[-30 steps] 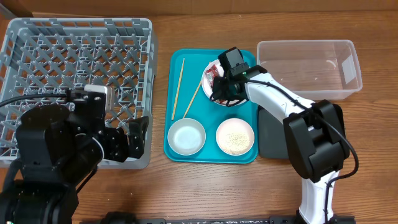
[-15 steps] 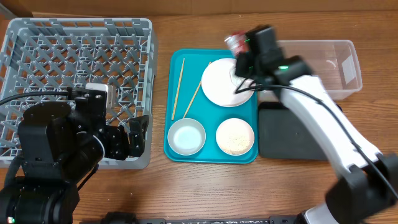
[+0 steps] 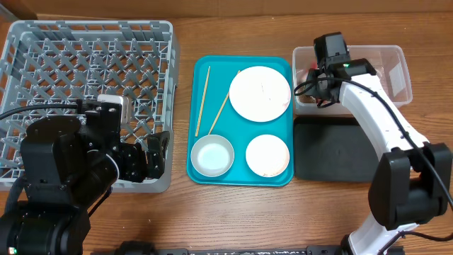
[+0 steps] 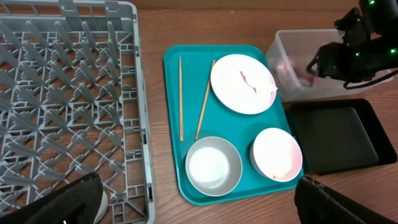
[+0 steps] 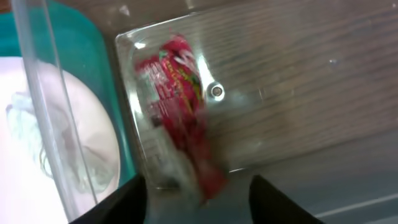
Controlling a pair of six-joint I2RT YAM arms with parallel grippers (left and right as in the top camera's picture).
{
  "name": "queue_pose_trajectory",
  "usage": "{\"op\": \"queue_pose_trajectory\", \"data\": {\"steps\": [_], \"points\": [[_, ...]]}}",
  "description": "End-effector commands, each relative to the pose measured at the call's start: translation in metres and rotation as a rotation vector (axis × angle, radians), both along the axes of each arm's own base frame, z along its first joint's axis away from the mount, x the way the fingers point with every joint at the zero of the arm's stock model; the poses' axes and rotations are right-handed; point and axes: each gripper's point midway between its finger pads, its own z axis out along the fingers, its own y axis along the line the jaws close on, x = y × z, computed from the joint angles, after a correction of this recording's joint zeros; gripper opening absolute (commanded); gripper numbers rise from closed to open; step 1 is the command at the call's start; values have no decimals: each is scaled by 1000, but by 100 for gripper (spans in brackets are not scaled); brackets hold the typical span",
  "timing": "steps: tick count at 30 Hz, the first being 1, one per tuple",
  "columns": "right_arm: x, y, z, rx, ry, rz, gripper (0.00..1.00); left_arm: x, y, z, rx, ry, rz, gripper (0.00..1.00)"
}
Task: Sort waste into correct bins and load items into the dishwasher
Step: 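Pick the white tissue from the plate and drop it in the bin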
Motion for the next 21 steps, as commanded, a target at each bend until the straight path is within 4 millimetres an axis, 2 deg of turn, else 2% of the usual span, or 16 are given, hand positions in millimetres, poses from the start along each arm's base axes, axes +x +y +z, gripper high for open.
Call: {"op": "queue_pose_trajectory", "data": {"steps": [1,3,5,9,11,13,17,21], "points": [[7,10,45,29,-94,44,59,0,1,2,-5,-4,12,100],[6,28,65,100,-131,89,60,0,1,2,-5,-4,12,100],[2,59,83,211,-169,172,60,0,1,2,-5,-4,12,100],[-6,109,89,296,-182,296,60,0,1,2,-5,-4,12,100],[-9,130,80,257,-178,379,60,0,1,2,-5,-4,12,100],[-7,141,65,182,-177,417,60,0,1,2,-5,-4,12,100],[8,143,29,-22,-175,453,62,0,1,2,-5,-3,12,100],[28,143,-11,-111,-157,481,69,0,1,2,-5,-4,12,100]]}}
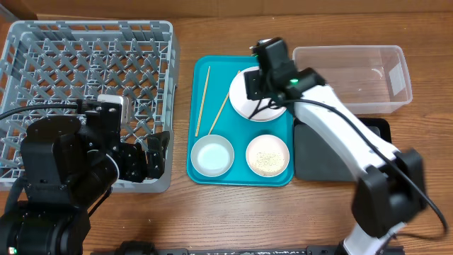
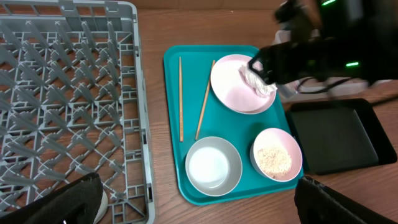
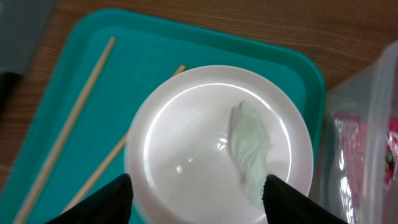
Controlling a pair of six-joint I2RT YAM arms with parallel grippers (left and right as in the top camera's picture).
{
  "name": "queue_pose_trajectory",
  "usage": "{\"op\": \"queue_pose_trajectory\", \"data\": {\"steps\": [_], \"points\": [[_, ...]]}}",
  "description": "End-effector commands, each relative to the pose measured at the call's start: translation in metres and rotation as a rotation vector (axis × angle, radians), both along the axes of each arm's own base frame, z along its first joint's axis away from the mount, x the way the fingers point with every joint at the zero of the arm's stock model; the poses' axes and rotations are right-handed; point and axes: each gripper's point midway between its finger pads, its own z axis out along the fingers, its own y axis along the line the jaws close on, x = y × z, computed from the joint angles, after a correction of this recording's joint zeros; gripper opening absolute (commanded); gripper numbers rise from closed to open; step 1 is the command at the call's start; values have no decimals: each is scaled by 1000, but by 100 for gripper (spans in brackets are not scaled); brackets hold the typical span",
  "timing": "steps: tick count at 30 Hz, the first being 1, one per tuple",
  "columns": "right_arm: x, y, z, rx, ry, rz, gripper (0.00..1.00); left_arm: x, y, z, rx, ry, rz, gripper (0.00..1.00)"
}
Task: Sort waste into correct bins and load items into the dishwasher
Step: 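Pick the white tissue from the plate and drop it in the bin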
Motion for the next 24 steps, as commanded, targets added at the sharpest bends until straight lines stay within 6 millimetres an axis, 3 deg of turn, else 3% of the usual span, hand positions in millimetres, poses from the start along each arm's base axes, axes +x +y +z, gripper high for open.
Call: {"op": "queue_pose_trajectory", "data": {"steps": [1,4,7,8,10,15,18,21,24], "points": [[19,-25,-45,-170,4,-16,69,0,1,2,-5,-3,12,100],[32,-39,-79,-200,26,-47,69,0,1,2,-5,-3,12,100],[33,-46,-93,-193,57,-53,66,0,1,2,-5,-4,12,100],[32,-44,-95,-179,67,-46,61,0,1,2,-5,-4,12,100],[27,-35,-99,-130,100,-13,42,0,1,2,-5,-3,12,100],[13,-24,-104,-119,149,25,16,0,1,2,-5,-3,12,100],[8,-18,-95,-121,158,36,4,0,1,2,-5,-3,12,100],[6,-11,-74,-94,142,20,4,0,1,2,-5,-3,12,100],[7,-4,-38,-31,91,21,4,0,1,2,-5,-3,12,100]]}}
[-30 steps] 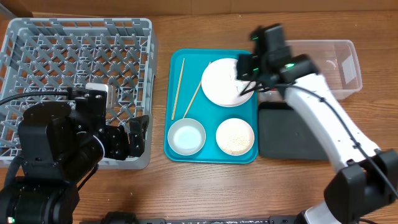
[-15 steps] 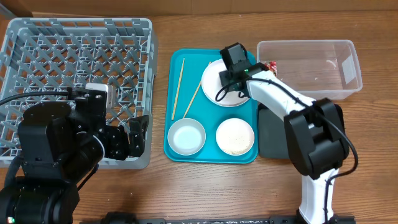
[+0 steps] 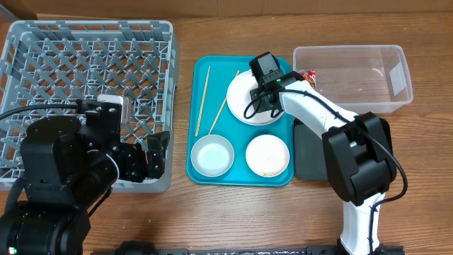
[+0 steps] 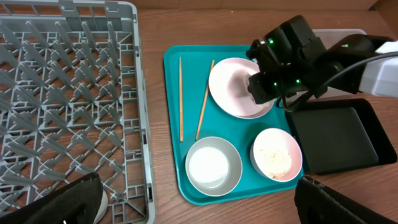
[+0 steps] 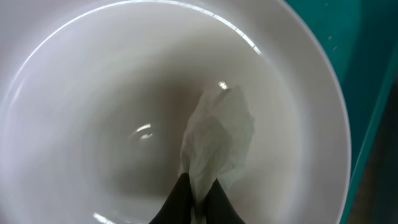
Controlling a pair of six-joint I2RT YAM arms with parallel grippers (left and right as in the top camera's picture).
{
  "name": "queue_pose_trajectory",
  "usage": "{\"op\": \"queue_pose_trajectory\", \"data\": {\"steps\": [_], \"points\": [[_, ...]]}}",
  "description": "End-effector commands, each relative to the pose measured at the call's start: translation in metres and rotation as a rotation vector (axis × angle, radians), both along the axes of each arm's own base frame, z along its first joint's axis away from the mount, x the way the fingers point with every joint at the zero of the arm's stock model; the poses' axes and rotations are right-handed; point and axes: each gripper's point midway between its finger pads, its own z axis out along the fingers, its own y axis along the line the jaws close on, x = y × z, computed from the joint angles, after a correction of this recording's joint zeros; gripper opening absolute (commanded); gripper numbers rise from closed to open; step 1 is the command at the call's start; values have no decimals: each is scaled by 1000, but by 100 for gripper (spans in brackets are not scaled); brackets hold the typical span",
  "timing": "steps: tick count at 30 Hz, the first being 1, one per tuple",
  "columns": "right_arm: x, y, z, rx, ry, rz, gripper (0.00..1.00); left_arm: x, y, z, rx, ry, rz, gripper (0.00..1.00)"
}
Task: Sort waste into correct bins and load items into the dishwasher
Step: 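Pick the white tissue from the plate and drop it in the bin, then grasp the rim of the pink rice bowl with the right gripper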
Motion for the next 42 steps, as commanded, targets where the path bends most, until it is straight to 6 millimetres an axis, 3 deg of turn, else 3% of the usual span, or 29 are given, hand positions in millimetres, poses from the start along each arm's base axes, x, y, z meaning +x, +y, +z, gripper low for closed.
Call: {"op": "queue_pose_trajectory", "data": {"steps": [1,6,9,11,14,18,20,22,23,24,25,30,35,38,42], "points": [[12,21,79,136,-140,1,4,0,1,2,-5,-3,12,100],[13,8,161,219,-299,-37,4,0,1,2,-5,-3,12,100],[14,-19,183,206,-342,-97,4,0,1,2,-4,-3,12,100],[15,-41,179,187,-321,-159,4,0,1,2,-5,-3,12,100],[17,-72,157,161,-257,-244,5,0,1,2,-5,-3,12,100],[20,-102,117,127,-169,-309,22,0,1,2,-5,-3,12,100],[17,-105,106,131,-130,-316,28,0,1,2,-5,-3,12,100],[16,-109,102,131,-114,-323,56,0,1,2,-4,-4,11,100],[16,-110,104,132,-116,-326,63,0,1,2,-5,-3,12,100],[15,-110,111,141,-124,-336,74,0,1,2,-5,-3,12,100],[15,-110,119,154,-135,-353,78,0,1,2,-5,-3,12,100],[-5,-88,167,266,-167,-287,78,0,1,2,-5,-3,12,100],[-54,-52,207,384,-123,-164,75,0,1,2,-5,-3,12,100],[-107,-30,196,361,46,-95,72,0,1,2,-5,-4,12,100],[-156,-13,156,287,232,-82,68,0,1,2,-5,-3,12,100]]}}
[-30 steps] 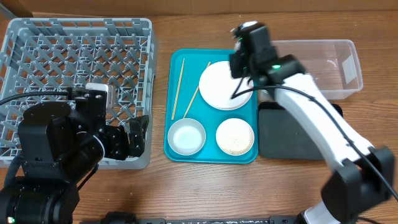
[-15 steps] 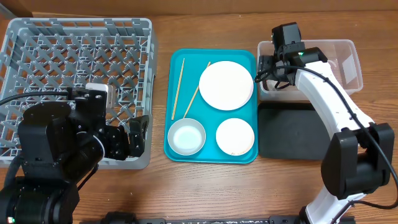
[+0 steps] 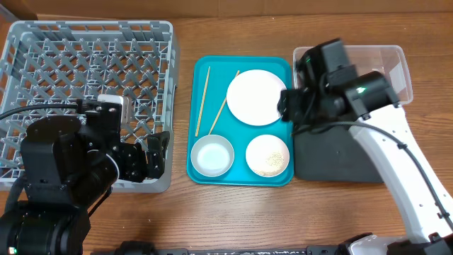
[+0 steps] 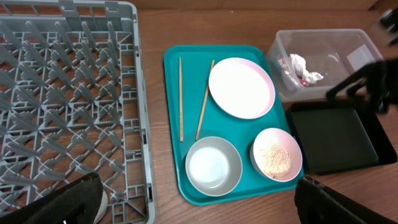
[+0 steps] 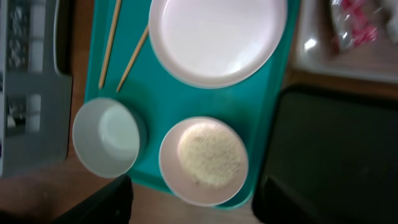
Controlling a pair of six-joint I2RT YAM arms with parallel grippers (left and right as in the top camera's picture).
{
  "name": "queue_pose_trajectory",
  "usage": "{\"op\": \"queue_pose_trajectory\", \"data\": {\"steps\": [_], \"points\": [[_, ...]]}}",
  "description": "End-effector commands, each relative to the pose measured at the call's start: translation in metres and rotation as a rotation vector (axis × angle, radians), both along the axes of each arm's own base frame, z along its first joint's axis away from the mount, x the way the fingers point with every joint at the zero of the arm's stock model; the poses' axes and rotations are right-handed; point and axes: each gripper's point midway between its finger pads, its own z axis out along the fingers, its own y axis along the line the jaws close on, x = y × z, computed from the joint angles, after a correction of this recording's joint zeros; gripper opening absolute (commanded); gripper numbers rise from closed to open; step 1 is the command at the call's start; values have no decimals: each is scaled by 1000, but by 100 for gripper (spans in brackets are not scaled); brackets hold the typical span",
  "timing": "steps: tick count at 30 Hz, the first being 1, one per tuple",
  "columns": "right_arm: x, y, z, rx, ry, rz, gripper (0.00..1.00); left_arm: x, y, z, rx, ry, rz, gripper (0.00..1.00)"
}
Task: Sort waste into correct bins and load items into the dishwasher
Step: 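Grasp the rim of the pink rice bowl with the right gripper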
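On the teal tray lie a bare white plate, a grey bowl, a pink bowl of crumbs and two chopsticks. The clear bin holds a white tissue and a red wrapper. My right gripper hangs open and empty high above the pink bowl, at the tray's right edge. My left gripper is open beside the grey dish rack, left of the tray.
A black bin sits right of the tray, in front of the clear bin. A white object lies in the rack near my left arm. Bare wooden table runs along the front.
My right gripper was shut on the tissue on the plate. Now the tissue lies in the clear bin, the plate is bare, and the gripper is open high over the tray's right side.
My right gripper was open over the clear bin with the red wrapper inside. Then it stood open above the plate with the tissue, then shut on that tissue. Now the tissue is in the bin. My left arm has stayed put.
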Motion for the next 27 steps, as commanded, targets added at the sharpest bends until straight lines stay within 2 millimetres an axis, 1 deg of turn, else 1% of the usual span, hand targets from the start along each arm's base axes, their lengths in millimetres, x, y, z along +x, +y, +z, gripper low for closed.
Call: {"op": "queue_pose_trajectory", "data": {"steps": [1,3,4,5,7,8,10,13,15,16,21,24,25,26,27], "points": [[-38,21,-44,-27,160,19,68,0,1,2,-4,-3,11,100],[-47,18,-67,-87,183,-16,65,0,1,2,-4,-3,11,100],[-48,14,-78,-121,179,-45,64,0,1,2,-5,-3,12,100],[-47,7,-91,-164,168,-88,63,0,1,2,-5,-4,12,100],[-45,-6,-111,-222,145,-160,61,0,1,2,-5,-4,12,100],[-44,-14,-124,-245,126,-194,58,0,1,2,-5,-3,12,100],[-41,-15,-137,-231,111,-203,54,0,1,2,-4,-3,12,100],[-37,-14,-146,-215,88,-208,47,0,1,2,-5,-3,12,100],[-36,-14,-149,-211,83,-209,40,0,1,2,-5,-4,12,100],[-37,-13,-150,-208,85,-208,37,0,1,2,-4,-4,11,100],[-43,-17,-163,-220,101,-207,37,0,1,2,-5,-3,12,100],[-44,-17,-166,-218,99,-207,36,0,1,2,-5,-3,12,100],[-44,-16,-166,-214,102,-206,32,0,1,2,-5,-3,12,100],[-45,-13,-166,-197,111,-200,22,0,1,2,-5,-3,12,100],[-46,-11,-167,-185,117,-196,22,0,1,2,-4,-3,11,100]]}}
